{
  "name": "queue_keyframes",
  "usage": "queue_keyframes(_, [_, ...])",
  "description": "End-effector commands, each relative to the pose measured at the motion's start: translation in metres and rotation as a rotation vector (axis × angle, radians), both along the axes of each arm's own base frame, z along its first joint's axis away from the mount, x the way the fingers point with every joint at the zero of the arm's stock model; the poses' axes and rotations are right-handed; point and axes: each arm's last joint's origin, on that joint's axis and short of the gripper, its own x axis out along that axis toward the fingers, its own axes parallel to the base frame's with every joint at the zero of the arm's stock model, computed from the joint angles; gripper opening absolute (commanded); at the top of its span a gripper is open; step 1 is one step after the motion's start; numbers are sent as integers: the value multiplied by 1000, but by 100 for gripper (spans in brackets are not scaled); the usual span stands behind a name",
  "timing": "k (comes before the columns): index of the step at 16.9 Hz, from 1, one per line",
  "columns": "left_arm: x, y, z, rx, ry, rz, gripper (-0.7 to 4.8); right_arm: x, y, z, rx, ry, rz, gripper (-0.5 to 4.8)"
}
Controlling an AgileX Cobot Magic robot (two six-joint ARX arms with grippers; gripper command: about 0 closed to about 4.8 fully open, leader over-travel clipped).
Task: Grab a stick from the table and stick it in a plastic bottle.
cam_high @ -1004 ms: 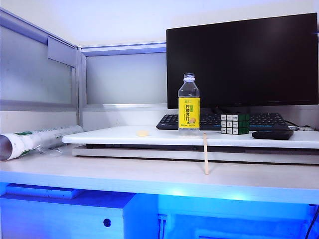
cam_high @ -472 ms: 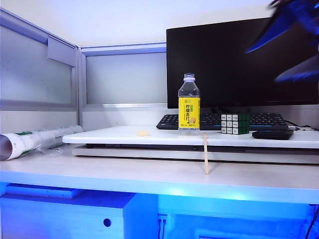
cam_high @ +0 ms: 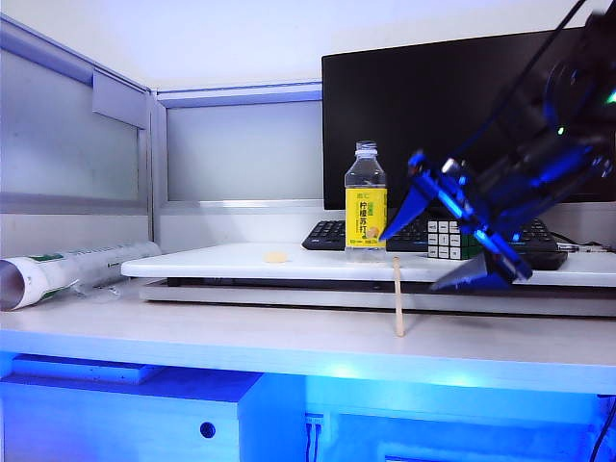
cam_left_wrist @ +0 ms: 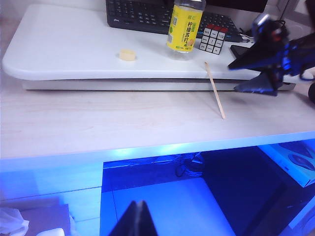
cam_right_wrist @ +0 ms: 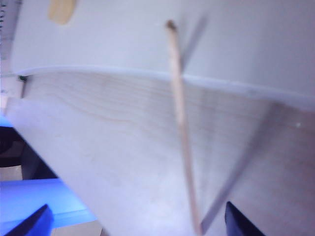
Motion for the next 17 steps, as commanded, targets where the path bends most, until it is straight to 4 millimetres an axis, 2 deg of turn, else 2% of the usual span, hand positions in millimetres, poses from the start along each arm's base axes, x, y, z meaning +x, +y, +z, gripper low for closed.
queue_keyframes(1, [0, 0, -1, -7, 18, -7, -5, 14, 2, -4, -14, -11, -19, 479])
queue_keyframes(3, [0, 0, -1, -17, 24, -6, -5, 24, 5, -4, -32, -24, -39, 479])
queue_keyframes(4, [0, 0, -1, -16, 24, -5, -5, 33, 15, -9, -45, -19, -38, 479])
queue_keyframes(6, [0, 0, -1, -16, 24, -5, -5, 35, 23, -15, -49, -8, -26, 479])
queue_keyframes(9, [0, 0, -1, -17, 24, -5, -5, 37, 24, -22, -79, 2, -55, 469])
queue_keyframes(10, [0, 0, -1, -17, 25, -5, -5, 38, 24, -22, -91, -7, -72, 303])
queue_keyframes(11, [0, 0, -1, -17, 25, -5, -5, 39, 23, -21, -95, -13, -79, 222])
queue_keyframes(12, [0, 0, -1, -17, 24, -5, -5, 39, 24, -21, -93, -23, -81, 177])
queue_keyframes(14, [0, 0, -1, -17, 24, -5, -5, 41, 24, -19, -97, -52, -95, 122])
queue_keyframes(15, [0, 0, -1, -17, 24, -5, -5, 42, 23, -18, -103, -69, -109, -5])
queue_keyframes(17, [0, 0, -1, -17, 24, -5, -5, 42, 23, -18, -109, -70, -117, -5])
